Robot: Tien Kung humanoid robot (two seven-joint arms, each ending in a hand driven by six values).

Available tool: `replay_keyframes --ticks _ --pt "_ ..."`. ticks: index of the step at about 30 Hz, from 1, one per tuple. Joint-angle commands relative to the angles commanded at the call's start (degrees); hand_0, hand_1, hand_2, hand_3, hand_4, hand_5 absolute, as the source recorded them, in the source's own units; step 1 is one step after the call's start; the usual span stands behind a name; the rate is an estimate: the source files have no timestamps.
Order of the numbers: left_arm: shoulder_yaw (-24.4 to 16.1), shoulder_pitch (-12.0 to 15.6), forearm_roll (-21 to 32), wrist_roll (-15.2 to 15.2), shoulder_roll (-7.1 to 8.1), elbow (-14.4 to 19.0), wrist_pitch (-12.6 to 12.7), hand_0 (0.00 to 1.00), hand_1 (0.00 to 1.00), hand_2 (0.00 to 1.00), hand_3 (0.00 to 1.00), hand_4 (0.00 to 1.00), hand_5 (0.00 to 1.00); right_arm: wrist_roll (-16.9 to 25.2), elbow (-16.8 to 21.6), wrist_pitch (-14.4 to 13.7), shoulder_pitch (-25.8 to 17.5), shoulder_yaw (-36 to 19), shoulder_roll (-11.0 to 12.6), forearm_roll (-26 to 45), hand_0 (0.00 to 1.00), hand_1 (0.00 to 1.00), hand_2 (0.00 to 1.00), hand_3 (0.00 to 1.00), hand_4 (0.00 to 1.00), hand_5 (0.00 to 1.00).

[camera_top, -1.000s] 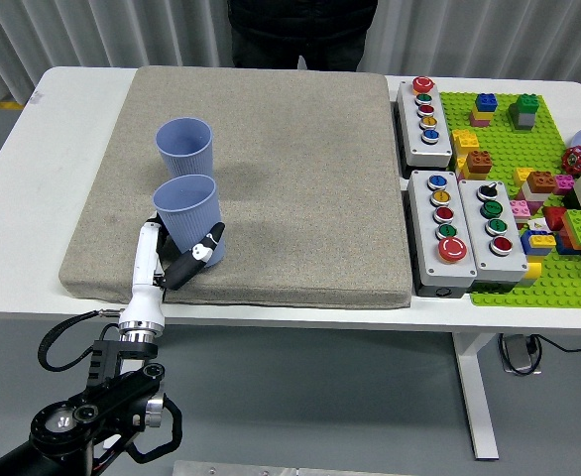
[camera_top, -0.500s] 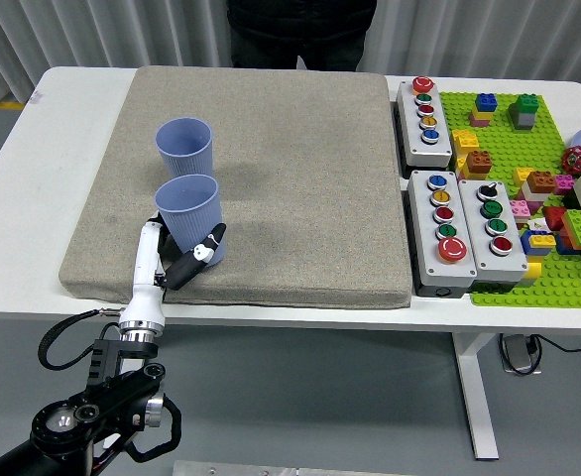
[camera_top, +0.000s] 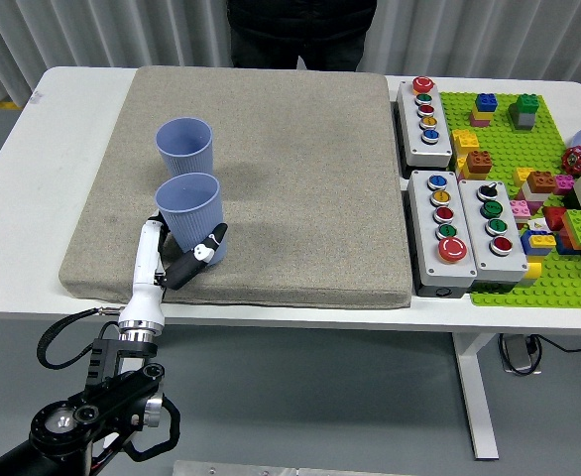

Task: Pick cup pour cup place

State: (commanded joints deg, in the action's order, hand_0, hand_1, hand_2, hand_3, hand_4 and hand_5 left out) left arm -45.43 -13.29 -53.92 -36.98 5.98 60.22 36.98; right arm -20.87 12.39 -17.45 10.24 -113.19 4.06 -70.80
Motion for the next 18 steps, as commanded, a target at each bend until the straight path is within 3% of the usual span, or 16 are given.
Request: replay_keyframes --ticks 18 --pt "0.61 -0.28 -1.11 0.0 -0.02 -0.51 0.0 0.737 0.735 0.772 0.624 0.869 0.499 0.11 -0.01 -0.08 0.29 0.1 0.01 0.45 0.675 0.616 0.569 0.578 0.002 0.208"
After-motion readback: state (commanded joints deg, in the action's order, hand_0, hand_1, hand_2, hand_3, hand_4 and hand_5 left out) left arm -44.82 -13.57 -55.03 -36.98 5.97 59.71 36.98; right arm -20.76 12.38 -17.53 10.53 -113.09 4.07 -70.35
